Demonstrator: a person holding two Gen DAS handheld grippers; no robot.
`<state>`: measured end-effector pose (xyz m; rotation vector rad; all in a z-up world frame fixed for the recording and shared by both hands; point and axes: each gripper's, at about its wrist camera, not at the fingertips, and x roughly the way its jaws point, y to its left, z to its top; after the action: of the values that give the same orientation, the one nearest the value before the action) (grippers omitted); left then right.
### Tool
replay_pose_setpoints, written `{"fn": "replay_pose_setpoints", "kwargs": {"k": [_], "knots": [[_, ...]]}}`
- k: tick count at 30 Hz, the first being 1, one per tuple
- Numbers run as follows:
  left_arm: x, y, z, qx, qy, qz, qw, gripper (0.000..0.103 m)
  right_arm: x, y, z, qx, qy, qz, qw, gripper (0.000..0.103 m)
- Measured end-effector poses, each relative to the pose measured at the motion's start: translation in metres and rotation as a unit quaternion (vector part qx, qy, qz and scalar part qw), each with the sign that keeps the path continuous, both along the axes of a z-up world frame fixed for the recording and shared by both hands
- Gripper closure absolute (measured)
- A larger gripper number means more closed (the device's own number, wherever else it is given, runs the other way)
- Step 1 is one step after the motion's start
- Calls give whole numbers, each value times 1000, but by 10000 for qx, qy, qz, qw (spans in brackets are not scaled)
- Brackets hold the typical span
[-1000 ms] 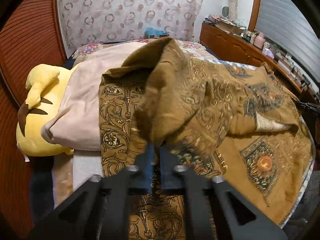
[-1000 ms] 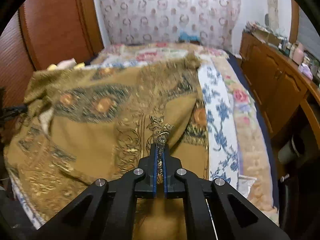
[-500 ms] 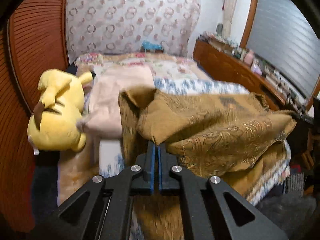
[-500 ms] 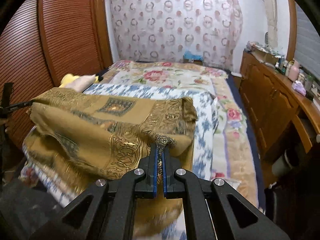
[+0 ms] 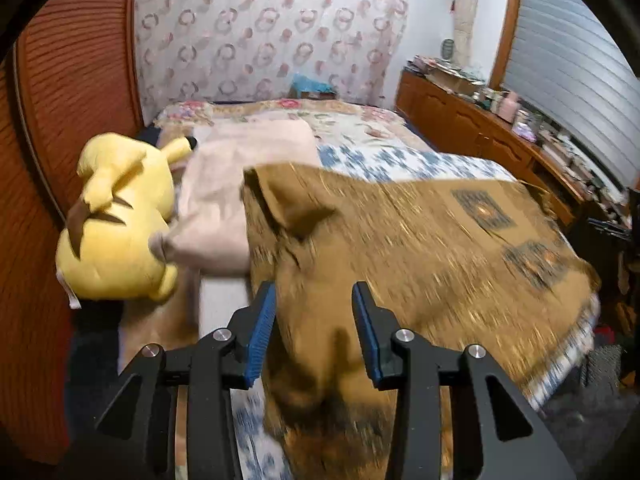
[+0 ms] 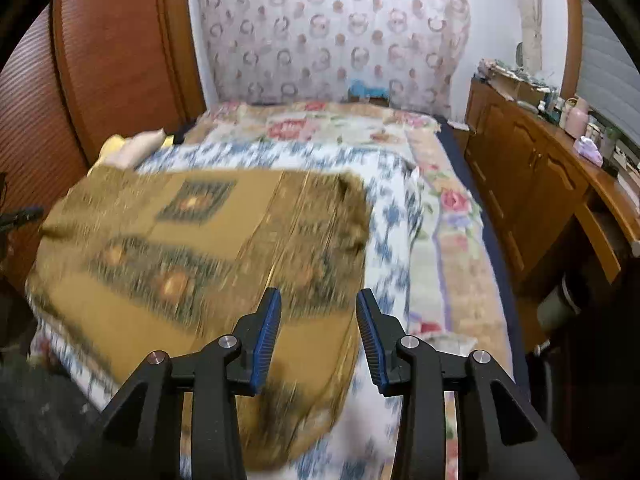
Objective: Fold small clothes
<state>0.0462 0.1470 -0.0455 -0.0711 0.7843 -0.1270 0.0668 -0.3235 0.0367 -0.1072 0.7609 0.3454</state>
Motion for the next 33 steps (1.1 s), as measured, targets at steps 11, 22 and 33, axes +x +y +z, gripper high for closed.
{"fn": "replay_pose_setpoints", "kwargs": {"k": [11,22,33], "knots": [[103,9,-20,120,406,33,9991,63,127,26,-36,-117,187,-268,9994,63],[141,6,-38,240,693,-40,9973,63,183,59,-38,-331,396,111,9986,63],[155,11,-39,333,694,-23,9970,83,219,52,-41,-229,404,138,9988,100]]}}
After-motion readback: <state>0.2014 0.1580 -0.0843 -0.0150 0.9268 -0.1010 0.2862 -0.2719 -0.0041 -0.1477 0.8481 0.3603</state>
